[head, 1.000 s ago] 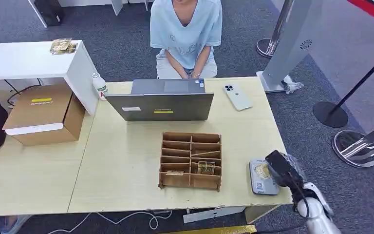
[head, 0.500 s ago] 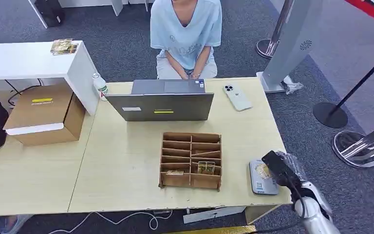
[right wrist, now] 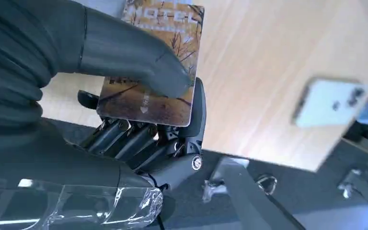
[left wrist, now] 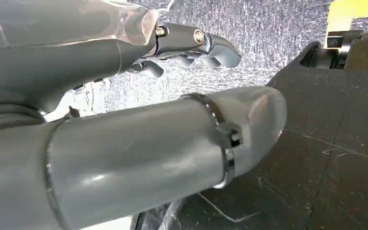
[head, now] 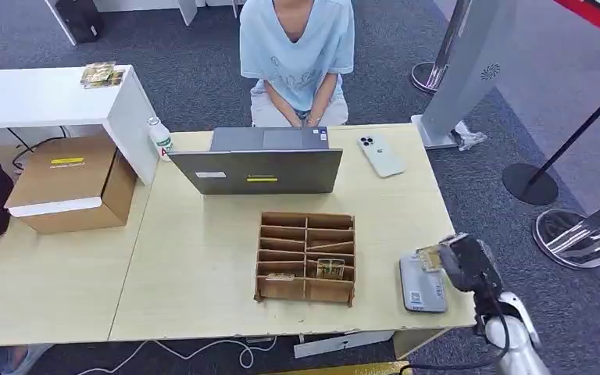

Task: Pass the card to the sensor for recognition and then transmit it.

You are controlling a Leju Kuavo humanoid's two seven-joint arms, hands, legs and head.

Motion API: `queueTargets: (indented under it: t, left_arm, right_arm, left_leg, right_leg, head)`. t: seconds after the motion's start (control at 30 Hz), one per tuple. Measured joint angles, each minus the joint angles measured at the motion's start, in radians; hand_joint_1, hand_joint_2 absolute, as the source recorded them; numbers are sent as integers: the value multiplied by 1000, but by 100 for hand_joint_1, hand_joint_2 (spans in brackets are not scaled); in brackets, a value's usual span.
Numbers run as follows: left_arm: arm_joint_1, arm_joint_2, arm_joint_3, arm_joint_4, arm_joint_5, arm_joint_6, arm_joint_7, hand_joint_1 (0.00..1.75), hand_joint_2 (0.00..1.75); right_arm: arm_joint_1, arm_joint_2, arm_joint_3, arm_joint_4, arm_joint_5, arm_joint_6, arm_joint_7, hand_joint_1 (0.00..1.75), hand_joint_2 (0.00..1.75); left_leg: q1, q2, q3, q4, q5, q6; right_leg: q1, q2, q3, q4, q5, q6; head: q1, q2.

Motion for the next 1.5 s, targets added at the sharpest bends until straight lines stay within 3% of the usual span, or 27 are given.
queueTargets:
  t: [0.2,0.33,0.47,0.57,0.63,0.7,0.73,0.8,0.87,1.0,1.13,1.3,1.37,1.5]
  left_arm:
    - [-1,0,-1,0,0,-1,-3,0,0]
    - [-1,-2,-4,0,0,-1,-3,0,0]
    - [-3,-3,-16,0,0,-4,-12,0,0]
    - [-5,-6,-19,0,0,-4,-12,0,0]
    - [-5,-6,-23,0,0,-6,-15,0,0]
    - [-6,-6,-27,0,0,-8,-19,0,0]
    - [-8,-7,-32,0,0,-8,-22,0,0]
    - [-11,-8,-44,0,0,-10,-24,0,0]
    - [-13,-10,-50,0,0,-11,-27,0,0]
    - [-16,-12,-66,0,0,-16,-36,0,0]
    - [-18,-12,-77,0,0,-19,-43,0,0]
    - [-18,-12,-95,0,0,-18,-54,0,0]
    - [-18,-14,-99,0,0,-18,-57,0,0]
    - [-18,-16,-102,0,0,-15,-63,0,0]
  right_arm:
    - [11,29,-33,-54,-78,-58,-82,175,175]
    - [17,43,-36,-95,-33,-173,-133,175,175]
    - [21,50,-27,-130,235,-408,-161,175,175]
    - [25,53,-23,-145,276,-437,-162,175,175]
    - [29,55,-17,-158,369,-505,-164,175,175]
    - [28,58,0,-171,503,-581,-164,175,175]
    - [29,67,3,-190,635,-606,-168,175,175]
    - [25,97,3,-227,852,-616,-186,175,175]
    - [12,119,4,-254,990,-617,-182,175,175]
    - [-52,111,60,-291,1195,-618,-24,175,175]
    - [-167,-5,187,-284,1233,-618,174,175,175]
    - [-330,-91,373,-225,1237,-614,328,175,175]
    - [-406,-95,437,-177,1237,-607,320,175,175]
    - [-515,-74,469,-89,1236,-590,219,175,175]
  left_leg:
    - [0,0,0,0,0,0]
    - [0,0,0,0,0,0]
    - [0,0,0,0,0,0]
    - [0,0,0,0,0,0]
    - [0,0,0,0,0,0]
    - [0,1,0,0,0,0]
    - [0,1,0,0,0,0]
    - [0,1,0,0,0,0]
    - [0,1,0,0,1,-1]
    - [0,2,0,0,1,-1]
    - [-1,2,-1,0,3,0]
    - [-2,3,-1,0,4,1]
    - [-1,4,0,0,4,0]
    - [-1,1,-2,0,6,0]
  right_leg:
    - [0,0,0,0,0,0]
    - [0,0,0,0,0,0]
    - [0,0,0,0,0,0]
    - [0,0,0,0,0,0]
    - [0,0,0,0,0,0]
    - [0,1,0,0,0,0]
    - [0,1,0,1,0,0]
    - [0,1,0,1,0,0]
    - [0,1,0,1,0,0]
    - [0,2,0,1,1,-1]
    - [-1,2,0,1,3,2]
    - [-2,3,-1,1,4,1]
    - [-2,3,-2,1,5,1]
    - [-1,1,-2,2,5,1]
  head:
    - [0,0]
    - [0,0]
    - [0,0]
    - [0,0]
    - [0,0]
    - [0,0]
    - [0,0]
    - [0,0]
    - [0,0]
    - [0,0]
    - [0,0]
    - [0,0]
    - [0,0]
    - [0,0]
